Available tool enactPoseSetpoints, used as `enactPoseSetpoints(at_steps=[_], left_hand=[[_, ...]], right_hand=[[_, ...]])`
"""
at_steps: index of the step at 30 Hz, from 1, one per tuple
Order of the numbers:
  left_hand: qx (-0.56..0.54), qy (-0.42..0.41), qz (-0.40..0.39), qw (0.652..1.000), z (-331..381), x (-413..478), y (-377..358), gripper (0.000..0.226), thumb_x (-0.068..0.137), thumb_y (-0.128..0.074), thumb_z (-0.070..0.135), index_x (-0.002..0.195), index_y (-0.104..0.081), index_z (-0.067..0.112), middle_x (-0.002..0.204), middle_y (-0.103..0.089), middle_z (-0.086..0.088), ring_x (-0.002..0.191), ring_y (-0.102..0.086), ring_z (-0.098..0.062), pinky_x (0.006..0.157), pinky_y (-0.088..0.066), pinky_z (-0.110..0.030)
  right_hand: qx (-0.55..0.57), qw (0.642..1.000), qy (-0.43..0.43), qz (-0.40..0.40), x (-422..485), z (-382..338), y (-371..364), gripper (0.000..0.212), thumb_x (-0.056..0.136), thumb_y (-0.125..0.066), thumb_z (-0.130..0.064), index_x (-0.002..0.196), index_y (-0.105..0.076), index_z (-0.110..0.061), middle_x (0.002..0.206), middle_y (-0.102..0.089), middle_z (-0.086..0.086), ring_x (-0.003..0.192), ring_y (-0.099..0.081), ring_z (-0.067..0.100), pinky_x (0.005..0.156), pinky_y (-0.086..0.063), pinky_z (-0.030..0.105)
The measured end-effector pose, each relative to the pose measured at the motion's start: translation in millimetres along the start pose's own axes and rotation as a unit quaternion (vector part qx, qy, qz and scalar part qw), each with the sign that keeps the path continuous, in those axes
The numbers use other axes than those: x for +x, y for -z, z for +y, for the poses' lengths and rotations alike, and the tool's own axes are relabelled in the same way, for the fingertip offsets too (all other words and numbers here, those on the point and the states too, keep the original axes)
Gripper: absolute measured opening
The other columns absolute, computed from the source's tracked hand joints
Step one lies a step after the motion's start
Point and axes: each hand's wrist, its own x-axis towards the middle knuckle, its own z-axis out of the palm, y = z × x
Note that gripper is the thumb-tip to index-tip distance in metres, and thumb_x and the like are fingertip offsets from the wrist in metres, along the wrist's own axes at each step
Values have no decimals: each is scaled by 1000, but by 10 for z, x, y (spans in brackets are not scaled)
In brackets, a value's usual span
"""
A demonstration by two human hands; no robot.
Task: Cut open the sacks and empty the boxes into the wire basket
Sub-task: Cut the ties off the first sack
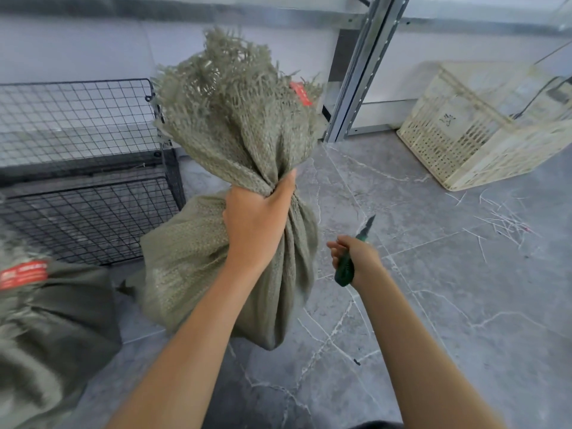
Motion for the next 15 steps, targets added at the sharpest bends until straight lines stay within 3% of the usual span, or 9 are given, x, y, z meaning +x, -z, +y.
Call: enactPoseSetpoints(at_steps=[2, 3, 7, 10, 12, 14, 15], left_hand=[[-23, 16, -29, 999, 42, 28, 58, 8, 85, -65, 34, 85, -64, 26, 83, -68, 17, 83, -64, 0, 78, -52, -22], [-36, 22, -38, 998, 69, 48, 89, 12, 86, -66, 29, 94, -60, 36, 90, -64, 27, 92, -60, 9, 80, -46, -10], [-77, 26, -61, 995, 83, 174, 223, 39, 88, -65, 17, 120, -51, 31, 114, -55, 26, 106, -50, 19, 85, -37, 2], [-89, 33, -59, 994, 95, 270, 335, 37, 91, -60, 12, 114, -48, 39, 111, -51, 29, 98, -46, 28, 80, -34, 5], [-93, 48, -67, 992, 98, 318, 417, 31, 93, -56, 15, 114, -51, 37, 115, -56, 21, 108, -50, 16, 90, -39, -3], [-111, 78, -87, 987, 116, 374, 502, 21, 93, -56, 22, 112, -60, 28, 111, -64, 3, 110, -61, -18, 99, -48, -34], [-123, 92, -96, 983, 123, 406, 542, 23, 90, -57, 28, 112, -62, 23, 105, -65, -5, 103, -62, -33, 96, -48, -51]], right_hand=[[-26, 998, 29, -53, -201, -100, -170, 10, 91, -59, -10, 93, -58, 0, 74, -66, 11, 43, -54, 11, 41, -47, 21], [-41, 995, 50, -79, -312, -158, -257, 11, 90, -61, -11, 94, -59, -1, 76, -66, 10, 45, -54, 11, 43, -48, 21], [-59, 969, 152, -186, -814, -418, -596, 8, 89, -64, -12, 95, -60, -9, 87, -64, 9, 50, -50, 12, 44, -45, 22], [-69, 937, 216, -266, -1184, -547, -789, 5, 89, -63, -10, 93, -64, -11, 92, -67, 8, 54, -51, 14, 44, -43, 23], [-98, 915, 252, -301, -1357, -566, -923, 8, 89, -61, -9, 95, -66, -12, 88, -65, 7, 55, -52, 14, 43, -42, 24], [-123, 898, 283, -313, -1460, -543, -1064, 11, 90, -60, -7, 96, -66, -13, 80, -64, 2, 53, -53, 13, 42, -40, 24], [-125, 894, 292, -315, -1491, -528, -1128, 12, 90, -59, -5, 97, -65, -12, 78, -64, 1, 52, -53, 13, 41, -40, 24]])
